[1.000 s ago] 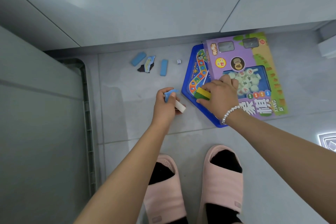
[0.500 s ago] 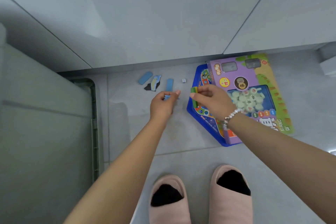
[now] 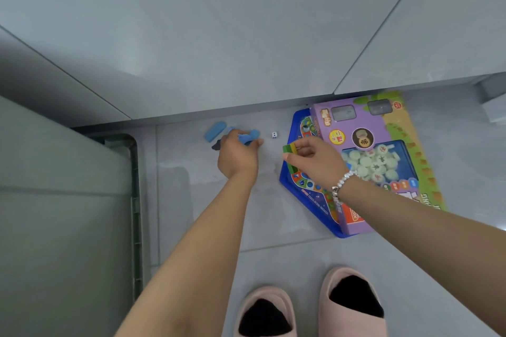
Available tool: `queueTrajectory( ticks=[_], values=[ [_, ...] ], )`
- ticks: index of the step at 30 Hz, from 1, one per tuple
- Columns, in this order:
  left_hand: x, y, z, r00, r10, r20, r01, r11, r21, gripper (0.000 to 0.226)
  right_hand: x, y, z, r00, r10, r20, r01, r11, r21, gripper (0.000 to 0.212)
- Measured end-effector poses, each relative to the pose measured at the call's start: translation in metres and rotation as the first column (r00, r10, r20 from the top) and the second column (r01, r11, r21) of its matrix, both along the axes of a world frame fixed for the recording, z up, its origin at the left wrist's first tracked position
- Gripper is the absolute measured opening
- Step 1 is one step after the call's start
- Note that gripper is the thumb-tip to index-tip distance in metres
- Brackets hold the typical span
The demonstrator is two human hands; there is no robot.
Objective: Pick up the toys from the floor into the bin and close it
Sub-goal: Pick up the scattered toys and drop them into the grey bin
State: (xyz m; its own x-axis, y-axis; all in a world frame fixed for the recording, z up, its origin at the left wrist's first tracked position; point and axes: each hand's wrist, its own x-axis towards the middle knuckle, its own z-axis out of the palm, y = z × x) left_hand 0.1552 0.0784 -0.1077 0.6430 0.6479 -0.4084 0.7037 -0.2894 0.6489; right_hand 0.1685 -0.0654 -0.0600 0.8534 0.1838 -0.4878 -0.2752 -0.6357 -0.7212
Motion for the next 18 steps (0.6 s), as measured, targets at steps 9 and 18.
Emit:
queueTrajectory(
  ticks=[9, 18],
  values=[
    [-0.036, 0.032, 0.000, 0.981, 0.162, 0.107, -0.171, 0.982, 0.075, 0.024, -0.005, 0.004, 0.000, 0.999, 0.008, -0.034, -0.005, 0.997, 0.073, 0.034],
    [-0.022, 0.054, 0.001, 0.995, 0.052, 0.088, -0.061, 0.993, 0.103, 0.058, -0.007, 0.009, 0.001, 0.998, 0.011, -0.064, -0.005, 0.995, 0.095, 0.037]
  ],
)
